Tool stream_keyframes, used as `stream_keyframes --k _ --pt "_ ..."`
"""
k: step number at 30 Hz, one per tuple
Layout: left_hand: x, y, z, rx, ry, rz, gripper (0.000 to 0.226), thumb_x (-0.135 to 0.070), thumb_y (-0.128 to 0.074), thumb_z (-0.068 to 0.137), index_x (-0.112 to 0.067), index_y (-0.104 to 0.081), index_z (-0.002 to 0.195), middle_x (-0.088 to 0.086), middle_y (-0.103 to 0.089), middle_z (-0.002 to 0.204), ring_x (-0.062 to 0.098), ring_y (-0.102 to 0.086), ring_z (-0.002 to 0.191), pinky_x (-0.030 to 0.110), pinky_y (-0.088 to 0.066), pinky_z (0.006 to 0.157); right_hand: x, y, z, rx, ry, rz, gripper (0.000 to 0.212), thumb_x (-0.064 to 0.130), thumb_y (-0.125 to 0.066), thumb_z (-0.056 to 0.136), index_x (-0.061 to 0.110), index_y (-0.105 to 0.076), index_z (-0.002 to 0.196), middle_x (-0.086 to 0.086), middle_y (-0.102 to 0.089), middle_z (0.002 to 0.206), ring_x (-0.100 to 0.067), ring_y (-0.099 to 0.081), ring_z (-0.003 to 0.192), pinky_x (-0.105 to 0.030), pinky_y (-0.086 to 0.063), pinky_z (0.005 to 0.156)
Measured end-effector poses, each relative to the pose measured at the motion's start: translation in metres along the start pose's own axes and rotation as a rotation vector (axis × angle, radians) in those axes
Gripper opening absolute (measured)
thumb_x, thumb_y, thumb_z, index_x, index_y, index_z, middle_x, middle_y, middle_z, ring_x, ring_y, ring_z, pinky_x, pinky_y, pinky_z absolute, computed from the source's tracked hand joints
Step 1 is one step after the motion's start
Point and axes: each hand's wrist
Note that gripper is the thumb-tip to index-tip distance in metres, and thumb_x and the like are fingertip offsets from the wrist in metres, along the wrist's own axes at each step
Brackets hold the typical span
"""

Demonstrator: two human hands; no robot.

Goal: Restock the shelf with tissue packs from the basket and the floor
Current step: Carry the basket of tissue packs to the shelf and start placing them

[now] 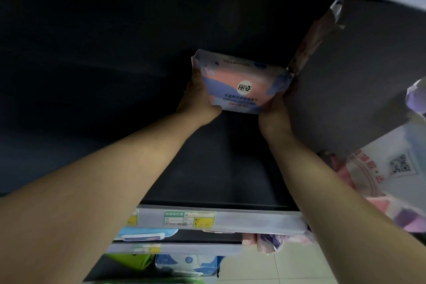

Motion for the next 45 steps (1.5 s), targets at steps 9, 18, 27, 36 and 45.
stream_keyframes --k 9,18,27,36,45 --pt "-0.008 0.013 -0.032 0.031 -0.039 0.203 0.069 -0.011 -0.049 0.088 -0.004 -0.013 0.146 0.015 -0.028 0.148 0.027 -0.034 0.133 0.025 -0.031 0.102 0.01 0.007 -0.032 -0.01 0.175 -0.123 0.066 -0.01 -0.042 0.082 0.0 -0.022 0.144 -0.013 -0.039 0.143 -0.017 -0.037 0.132 -0.004 -0.02 0.102" --pt "0.036 0.052 -0.229 -0.053 -0.312 0.334 0.069 -0.029 -0.036 0.086 -0.018 -0.007 0.148 0.006 -0.016 0.156 0.017 -0.015 0.143 0.034 -0.011 0.118 0.05 0.014 -0.208 0.266 0.425 -0.099 0.075 -0.006 -0.045 0.077 0.017 -0.021 0.145 0.01 -0.025 0.147 -0.004 -0.021 0.137 -0.004 -0.014 0.107" --pt "0.172 0.064 -0.376 0.111 0.152 0.361 0.065 -0.032 -0.031 0.084 -0.021 -0.021 0.147 -0.002 -0.035 0.146 0.014 -0.026 0.138 0.038 -0.031 0.106 -0.016 -0.027 -0.344 0.438 0.127 -0.103 0.07 0.013 -0.034 0.074 0.054 -0.031 0.13 0.026 -0.039 0.136 -0.011 -0.041 0.127 -0.002 -0.024 0.101" --pt "0.265 0.006 -0.397 0.443 0.725 0.2 0.054 -0.016 -0.04 0.097 -0.018 -0.019 0.147 0.006 -0.033 0.149 0.019 -0.038 0.132 0.023 -0.032 0.099 -0.173 -0.09 -0.368 0.654 -0.618 -0.408 0.063 -0.007 -0.047 0.08 0.011 -0.038 0.14 -0.012 -0.049 0.136 -0.029 -0.047 0.122 -0.027 -0.037 0.085" --pt "0.333 -0.063 -0.345 0.419 1.014 0.002 0.024 -0.016 -0.056 0.089 -0.004 -0.045 0.107 0.002 -0.049 0.076 0.011 -0.046 0.059 0.019 -0.031 0.048 -0.242 -0.124 -0.35 0.771 -0.906 -0.419 0.053 -0.006 -0.045 0.084 0.005 -0.038 0.136 -0.006 -0.051 0.085 -0.012 -0.045 0.061 -0.021 -0.032 0.047"
Point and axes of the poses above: each hand's wrist, its own z-axis towards the middle knuckle, its own y-axis out of the back of the hand, x = y × z
